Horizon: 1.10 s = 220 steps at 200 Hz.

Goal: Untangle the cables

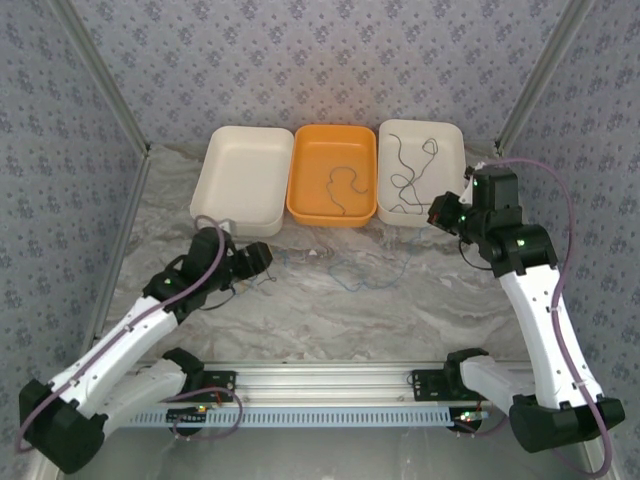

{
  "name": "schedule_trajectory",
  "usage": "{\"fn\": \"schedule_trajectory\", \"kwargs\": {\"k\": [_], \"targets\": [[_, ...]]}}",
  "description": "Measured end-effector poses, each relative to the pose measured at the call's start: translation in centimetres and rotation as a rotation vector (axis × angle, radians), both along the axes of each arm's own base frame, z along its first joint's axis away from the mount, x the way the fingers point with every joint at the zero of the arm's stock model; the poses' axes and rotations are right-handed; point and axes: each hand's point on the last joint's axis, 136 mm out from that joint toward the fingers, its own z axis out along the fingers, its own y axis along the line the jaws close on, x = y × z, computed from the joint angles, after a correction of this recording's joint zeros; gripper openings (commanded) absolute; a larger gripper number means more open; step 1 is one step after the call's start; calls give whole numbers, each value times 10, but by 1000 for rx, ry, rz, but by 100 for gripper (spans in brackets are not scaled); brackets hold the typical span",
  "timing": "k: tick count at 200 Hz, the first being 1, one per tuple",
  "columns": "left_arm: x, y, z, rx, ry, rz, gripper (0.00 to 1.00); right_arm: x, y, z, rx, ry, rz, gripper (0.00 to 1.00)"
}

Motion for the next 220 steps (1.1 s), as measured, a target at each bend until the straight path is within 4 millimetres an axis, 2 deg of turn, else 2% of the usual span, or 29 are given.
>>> {"fn": "schedule_trajectory", "kwargs": {"k": [41, 56, 80, 103, 118, 165, 191, 220], "targets": [[-8, -44, -45, 139, 85, -145, 70, 1, -10, -2, -50, -2, -34, 0], [-11, -67, -60, 182, 108, -208, 70, 1, -12, -2, -61, -4, -41, 0], [-19, -105, -76, 216, 117, -275, 79, 1, -15, -2, -74, -5, -48, 0], [-30, -140, -88, 209, 141, -293, 79, 1, -17, -4, -81, -2, -52, 0], [-29, -158, -95, 172, 167, -261, 78, 0, -17, -6, -81, 1, -53, 0], [-7, -187, -118, 93, 226, -119, 70, -4, -20, -3, -81, -15, -60, 0], [5, -209, -126, 44, 246, -83, 57, -7, -25, 2, -80, -30, -73, 0], [7, -213, -140, 31, 274, -52, 52, -9, -28, 1, -77, -34, -82, 0]]}}
